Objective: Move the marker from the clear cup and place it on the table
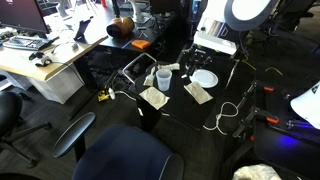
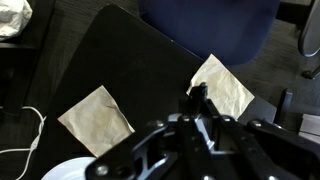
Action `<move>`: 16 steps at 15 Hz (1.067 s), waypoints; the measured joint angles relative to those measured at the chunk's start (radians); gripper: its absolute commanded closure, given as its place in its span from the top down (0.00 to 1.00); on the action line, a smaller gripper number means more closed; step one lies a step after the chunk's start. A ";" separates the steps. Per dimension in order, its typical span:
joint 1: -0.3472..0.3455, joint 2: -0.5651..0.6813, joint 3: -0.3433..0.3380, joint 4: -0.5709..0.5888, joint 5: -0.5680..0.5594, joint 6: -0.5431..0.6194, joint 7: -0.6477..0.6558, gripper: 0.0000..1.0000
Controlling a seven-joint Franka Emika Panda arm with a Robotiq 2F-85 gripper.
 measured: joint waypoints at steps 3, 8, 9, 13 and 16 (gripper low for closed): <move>0.019 0.006 0.009 -0.040 -0.056 0.034 0.002 0.04; 0.039 0.063 0.009 -0.051 -0.128 0.077 0.003 0.04; 0.041 0.075 0.009 -0.050 -0.130 0.079 0.003 0.04; 0.049 0.124 0.009 -0.038 -0.145 0.080 0.002 0.04; 0.056 0.173 0.003 -0.020 -0.183 0.092 0.002 0.04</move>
